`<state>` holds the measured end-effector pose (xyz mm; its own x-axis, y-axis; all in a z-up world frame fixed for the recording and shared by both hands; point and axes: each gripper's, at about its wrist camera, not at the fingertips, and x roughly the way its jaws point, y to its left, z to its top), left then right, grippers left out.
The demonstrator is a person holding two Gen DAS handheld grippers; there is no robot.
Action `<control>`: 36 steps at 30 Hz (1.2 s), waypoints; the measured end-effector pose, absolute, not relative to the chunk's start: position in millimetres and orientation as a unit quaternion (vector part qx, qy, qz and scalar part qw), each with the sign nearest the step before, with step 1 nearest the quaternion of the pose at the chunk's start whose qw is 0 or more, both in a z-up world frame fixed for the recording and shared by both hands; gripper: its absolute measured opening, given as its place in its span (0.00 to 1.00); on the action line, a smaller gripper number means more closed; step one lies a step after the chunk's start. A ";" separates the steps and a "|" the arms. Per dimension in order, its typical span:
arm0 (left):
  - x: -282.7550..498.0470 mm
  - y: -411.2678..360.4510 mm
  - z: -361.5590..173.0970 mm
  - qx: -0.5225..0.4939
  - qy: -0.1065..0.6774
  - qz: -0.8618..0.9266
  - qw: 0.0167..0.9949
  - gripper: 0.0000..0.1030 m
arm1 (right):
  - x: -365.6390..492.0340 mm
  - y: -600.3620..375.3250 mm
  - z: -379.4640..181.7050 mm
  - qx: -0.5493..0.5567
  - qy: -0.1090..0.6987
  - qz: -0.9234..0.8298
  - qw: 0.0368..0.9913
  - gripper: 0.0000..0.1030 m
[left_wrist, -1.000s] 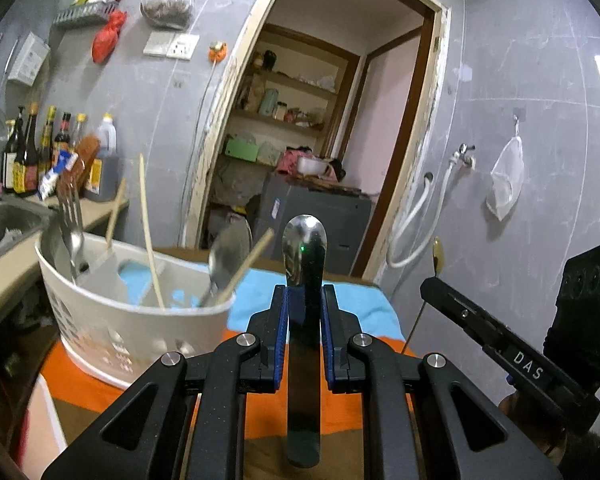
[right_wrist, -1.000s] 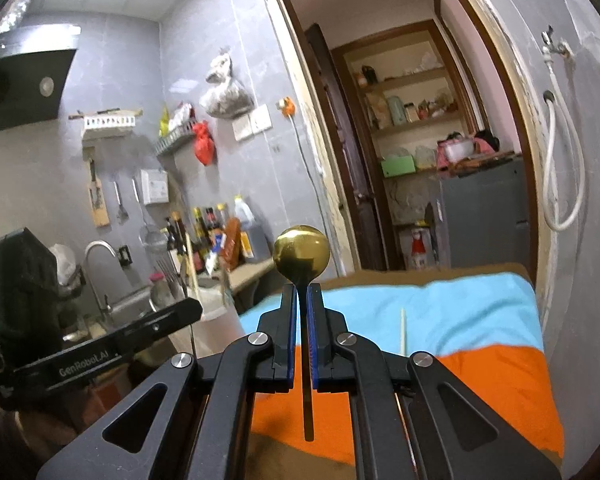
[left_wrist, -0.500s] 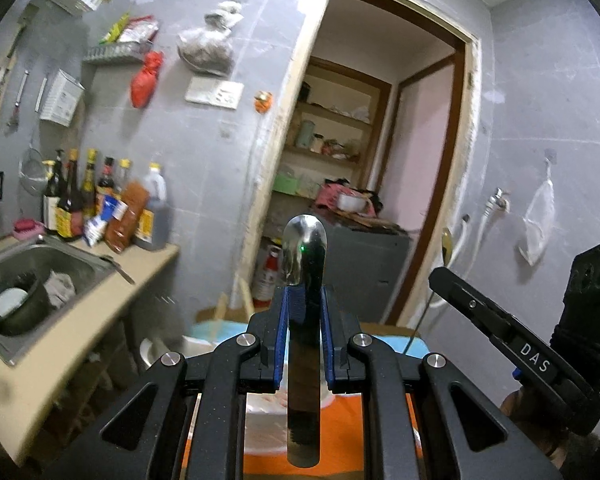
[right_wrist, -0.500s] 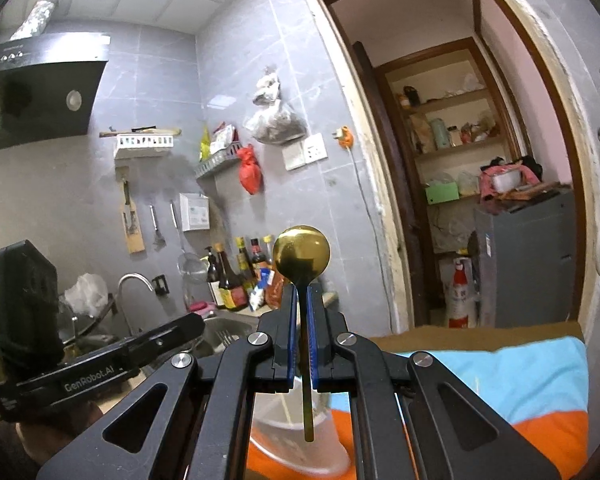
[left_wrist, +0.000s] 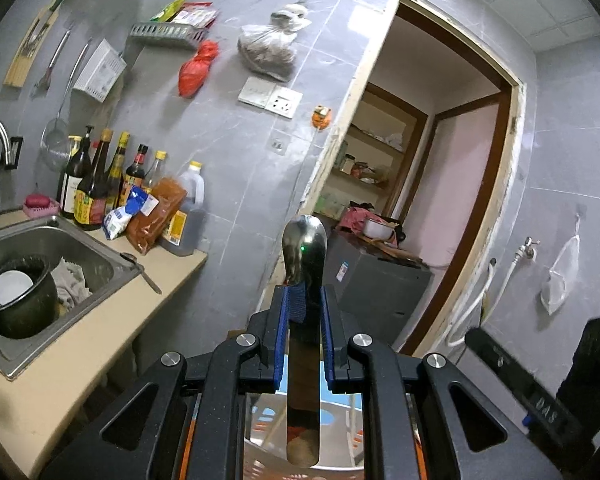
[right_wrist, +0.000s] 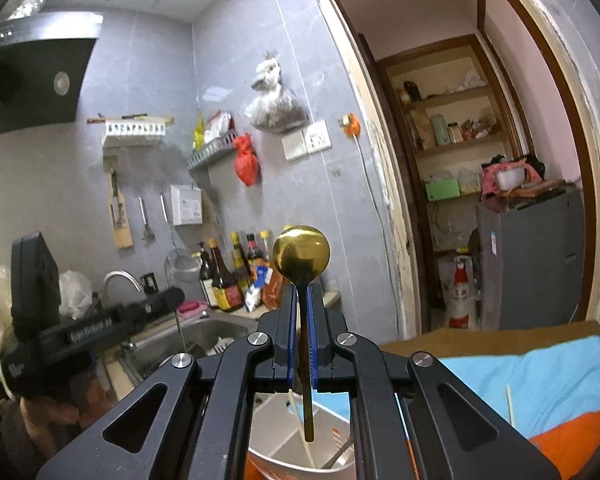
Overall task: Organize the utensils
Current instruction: 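Lower the knife and gold spoon into the white caddy and open both grippers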
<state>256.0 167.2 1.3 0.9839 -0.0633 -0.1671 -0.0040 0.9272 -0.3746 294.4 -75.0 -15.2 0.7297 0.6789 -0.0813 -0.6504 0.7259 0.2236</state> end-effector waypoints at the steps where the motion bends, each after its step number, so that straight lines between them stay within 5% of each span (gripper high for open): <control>1: 257.8 169.3 -0.6 -0.190 0.087 -0.014 0.978 0.12 | 295.4 -73.3 -20.7 0.089 0.083 0.357 0.926 0.03; 31: 277.3 154.4 -46.5 -0.151 0.114 -0.006 0.982 0.13 | 310.7 -59.9 -72.4 0.055 0.133 0.356 0.923 0.05; 36: 273.7 159.4 -44.8 -0.171 0.127 -0.026 0.977 0.13 | 309.7 -62.8 -72.6 0.058 0.141 0.360 0.920 0.14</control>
